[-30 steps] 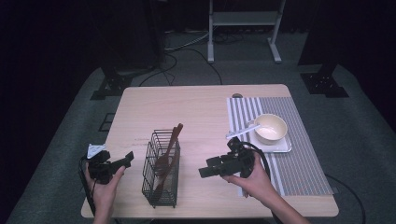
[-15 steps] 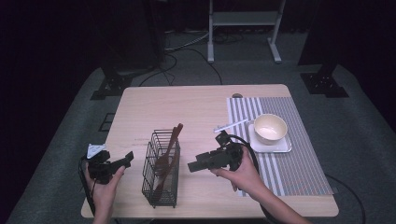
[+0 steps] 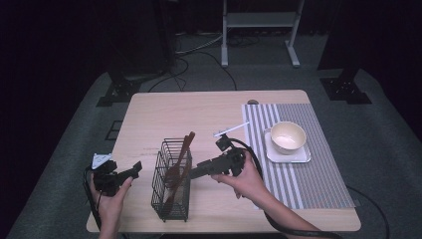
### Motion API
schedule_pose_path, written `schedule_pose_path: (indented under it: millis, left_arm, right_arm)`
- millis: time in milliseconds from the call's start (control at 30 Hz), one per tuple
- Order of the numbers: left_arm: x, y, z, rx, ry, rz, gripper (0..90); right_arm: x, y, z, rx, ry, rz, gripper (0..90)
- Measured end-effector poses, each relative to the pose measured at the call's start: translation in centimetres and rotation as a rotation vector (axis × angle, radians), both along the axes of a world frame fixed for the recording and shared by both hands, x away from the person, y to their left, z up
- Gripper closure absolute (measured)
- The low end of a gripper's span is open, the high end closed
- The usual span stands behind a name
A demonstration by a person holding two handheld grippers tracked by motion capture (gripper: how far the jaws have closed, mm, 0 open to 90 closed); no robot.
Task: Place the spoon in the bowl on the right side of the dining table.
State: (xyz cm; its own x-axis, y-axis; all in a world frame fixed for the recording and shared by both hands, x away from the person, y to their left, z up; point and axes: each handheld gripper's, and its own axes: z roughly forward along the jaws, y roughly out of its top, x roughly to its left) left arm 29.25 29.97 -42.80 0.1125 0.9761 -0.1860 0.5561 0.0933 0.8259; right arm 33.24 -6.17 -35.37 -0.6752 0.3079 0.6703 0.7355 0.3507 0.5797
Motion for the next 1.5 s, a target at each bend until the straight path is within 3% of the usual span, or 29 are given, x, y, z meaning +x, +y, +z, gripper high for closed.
schedule_pose_path:
  millis: [367,1000,1500]
  left_arm:
    - [0.0,0.0,0.0,-0.002,-0.002,0.003,3.9]
    - [-0.1,0.2,0.0,-0.006,-0.006,0.009,3.9]
    - [-0.1,0.2,0.1,-0.004,-0.006,0.009,3.9]
  right_arm:
    - [0.7,1.0,-0.4,-0.02,0.012,-0.009,42.6]
    - [1.4,2.7,-0.6,-0.062,0.001,-0.046,74.1]
    - [1.1,2.5,-0.1,-0.053,-0.014,-0.049,80.8]
